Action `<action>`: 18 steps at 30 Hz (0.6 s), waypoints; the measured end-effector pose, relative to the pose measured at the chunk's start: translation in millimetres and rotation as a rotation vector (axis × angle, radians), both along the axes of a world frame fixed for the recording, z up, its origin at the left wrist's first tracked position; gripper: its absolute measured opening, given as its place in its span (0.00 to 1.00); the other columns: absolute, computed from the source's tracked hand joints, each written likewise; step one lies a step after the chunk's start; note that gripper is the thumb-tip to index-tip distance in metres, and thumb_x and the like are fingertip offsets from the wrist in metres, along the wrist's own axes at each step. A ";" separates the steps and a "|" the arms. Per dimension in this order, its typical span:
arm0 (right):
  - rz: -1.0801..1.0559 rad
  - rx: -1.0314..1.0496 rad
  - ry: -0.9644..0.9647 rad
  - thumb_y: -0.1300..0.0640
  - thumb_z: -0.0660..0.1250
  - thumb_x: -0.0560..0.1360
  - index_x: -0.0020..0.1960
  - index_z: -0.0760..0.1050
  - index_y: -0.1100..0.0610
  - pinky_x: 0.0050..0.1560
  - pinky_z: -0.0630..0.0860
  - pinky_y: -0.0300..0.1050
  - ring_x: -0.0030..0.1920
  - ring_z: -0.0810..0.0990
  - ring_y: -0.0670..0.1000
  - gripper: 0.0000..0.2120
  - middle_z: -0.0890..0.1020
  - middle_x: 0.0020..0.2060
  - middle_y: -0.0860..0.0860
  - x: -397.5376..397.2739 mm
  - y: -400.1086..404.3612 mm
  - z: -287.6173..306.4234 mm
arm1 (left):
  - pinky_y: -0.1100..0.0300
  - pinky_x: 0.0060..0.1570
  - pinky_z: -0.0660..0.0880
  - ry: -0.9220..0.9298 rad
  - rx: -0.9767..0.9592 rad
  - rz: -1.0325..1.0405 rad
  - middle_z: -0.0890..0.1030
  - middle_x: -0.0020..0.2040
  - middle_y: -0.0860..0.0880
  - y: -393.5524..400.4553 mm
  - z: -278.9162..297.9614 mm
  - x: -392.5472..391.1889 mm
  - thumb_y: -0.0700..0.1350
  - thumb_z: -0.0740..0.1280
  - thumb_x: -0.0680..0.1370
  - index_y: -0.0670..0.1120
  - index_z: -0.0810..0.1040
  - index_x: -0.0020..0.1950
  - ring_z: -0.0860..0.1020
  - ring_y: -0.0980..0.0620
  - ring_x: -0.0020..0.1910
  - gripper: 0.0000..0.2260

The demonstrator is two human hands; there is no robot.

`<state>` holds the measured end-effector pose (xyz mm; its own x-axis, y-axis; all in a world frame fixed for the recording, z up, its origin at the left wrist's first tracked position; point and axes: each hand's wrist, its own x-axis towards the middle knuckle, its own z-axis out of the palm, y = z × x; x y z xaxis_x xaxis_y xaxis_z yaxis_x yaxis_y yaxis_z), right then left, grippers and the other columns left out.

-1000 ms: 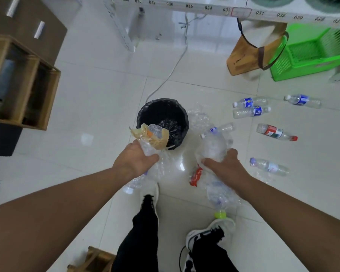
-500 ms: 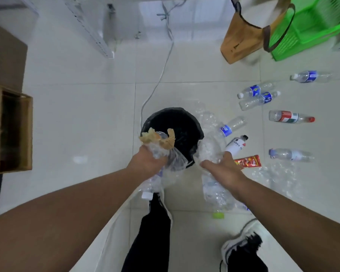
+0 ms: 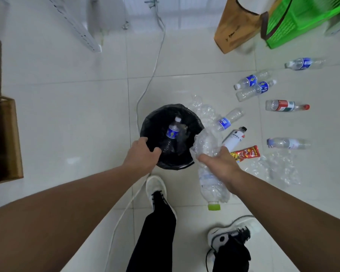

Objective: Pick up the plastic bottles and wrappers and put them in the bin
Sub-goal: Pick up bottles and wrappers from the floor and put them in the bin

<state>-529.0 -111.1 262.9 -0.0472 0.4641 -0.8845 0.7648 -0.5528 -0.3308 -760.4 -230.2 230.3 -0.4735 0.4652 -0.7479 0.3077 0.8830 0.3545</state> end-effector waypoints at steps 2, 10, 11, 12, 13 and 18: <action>0.000 -0.001 0.030 0.39 0.78 0.71 0.71 0.67 0.52 0.64 0.80 0.61 0.59 0.81 0.58 0.36 0.80 0.61 0.53 -15.3 3.8 1.8 | 0.49 0.65 0.76 0.022 0.014 0.028 0.77 0.71 0.45 -6.5 2.8 -4.4 0.56 0.66 0.79 0.46 0.71 0.78 0.78 0.44 0.66 0.29; -0.001 0.070 0.047 0.24 0.62 0.74 0.87 0.53 0.46 0.78 0.63 0.68 0.81 0.65 0.64 0.49 0.62 0.84 0.55 -37.3 8.3 4.5 | 0.43 0.70 0.75 0.070 -0.011 0.033 0.71 0.79 0.45 -27.5 7.8 -9.3 0.59 0.67 0.81 0.48 0.66 0.83 0.75 0.42 0.73 0.32; 0.013 0.083 0.044 0.25 0.61 0.75 0.87 0.54 0.46 0.79 0.62 0.68 0.81 0.65 0.64 0.48 0.62 0.84 0.56 -30.9 8.4 4.0 | 0.43 0.70 0.74 0.080 -0.009 0.018 0.71 0.79 0.45 -28.2 9.3 -8.4 0.59 0.66 0.82 0.48 0.65 0.83 0.75 0.43 0.73 0.32; 0.021 0.088 0.045 0.26 0.61 0.76 0.86 0.55 0.46 0.79 0.63 0.67 0.81 0.65 0.63 0.46 0.62 0.84 0.56 -22.6 8.4 3.5 | 0.43 0.70 0.74 0.091 -0.002 -0.001 0.71 0.79 0.45 -28.5 10.2 -7.2 0.59 0.66 0.82 0.48 0.66 0.83 0.74 0.43 0.73 0.32; 0.026 0.090 0.045 0.27 0.61 0.77 0.86 0.56 0.45 0.77 0.66 0.65 0.81 0.66 0.63 0.44 0.63 0.84 0.56 -12.2 8.5 3.0 | 0.43 0.70 0.74 0.099 0.006 -0.019 0.71 0.78 0.46 -27.9 11.3 -5.3 0.59 0.66 0.82 0.48 0.66 0.82 0.74 0.43 0.74 0.31; 0.050 0.113 -0.007 0.35 0.65 0.81 0.83 0.65 0.45 0.29 0.73 0.31 0.44 0.78 0.47 0.34 0.75 0.72 0.53 53.8 7.2 -0.4 | 0.44 0.68 0.74 0.103 0.010 -0.081 0.73 0.74 0.46 -14.8 18.1 13.7 0.56 0.66 0.81 0.49 0.68 0.80 0.74 0.43 0.72 0.28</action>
<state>-475.3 -103.9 262.5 -0.0671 0.5585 -0.8268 0.7928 -0.4732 -0.3840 -746.7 -244.9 248.4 -0.5079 0.5123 -0.6926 0.4130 0.8503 0.3261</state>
